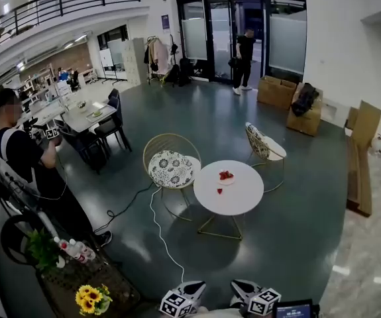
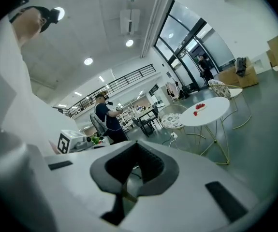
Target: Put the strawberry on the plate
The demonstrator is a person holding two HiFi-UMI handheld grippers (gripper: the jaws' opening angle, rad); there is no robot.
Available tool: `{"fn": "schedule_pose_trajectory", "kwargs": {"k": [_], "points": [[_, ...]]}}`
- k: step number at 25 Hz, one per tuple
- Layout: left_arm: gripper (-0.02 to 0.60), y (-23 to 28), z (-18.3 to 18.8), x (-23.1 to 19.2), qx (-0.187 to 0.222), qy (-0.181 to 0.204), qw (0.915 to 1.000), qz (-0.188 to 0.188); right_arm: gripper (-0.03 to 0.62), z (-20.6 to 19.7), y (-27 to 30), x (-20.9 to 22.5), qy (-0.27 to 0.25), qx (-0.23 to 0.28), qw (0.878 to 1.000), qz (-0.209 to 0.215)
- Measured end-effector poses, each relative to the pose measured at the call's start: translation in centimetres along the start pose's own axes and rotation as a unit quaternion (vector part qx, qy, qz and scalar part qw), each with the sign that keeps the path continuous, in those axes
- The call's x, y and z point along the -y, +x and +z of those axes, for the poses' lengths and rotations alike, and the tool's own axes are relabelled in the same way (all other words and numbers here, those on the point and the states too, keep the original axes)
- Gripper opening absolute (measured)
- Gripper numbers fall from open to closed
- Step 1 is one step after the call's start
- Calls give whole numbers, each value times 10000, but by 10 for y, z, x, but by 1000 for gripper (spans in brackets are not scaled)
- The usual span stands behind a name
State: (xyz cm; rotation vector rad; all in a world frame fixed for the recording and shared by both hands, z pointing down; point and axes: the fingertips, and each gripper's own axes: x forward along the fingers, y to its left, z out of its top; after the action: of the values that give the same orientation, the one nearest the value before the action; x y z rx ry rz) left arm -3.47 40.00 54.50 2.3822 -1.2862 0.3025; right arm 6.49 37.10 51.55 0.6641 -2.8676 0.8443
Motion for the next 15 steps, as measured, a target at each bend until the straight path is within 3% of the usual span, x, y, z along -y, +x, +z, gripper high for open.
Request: {"fn": "schedule_pose_trajectory", "kwargs": {"k": [15], "points": [[8,7,16,-13,190,-95,9997,94,6,13,15,15,-229,-168,9995,-133]]}}
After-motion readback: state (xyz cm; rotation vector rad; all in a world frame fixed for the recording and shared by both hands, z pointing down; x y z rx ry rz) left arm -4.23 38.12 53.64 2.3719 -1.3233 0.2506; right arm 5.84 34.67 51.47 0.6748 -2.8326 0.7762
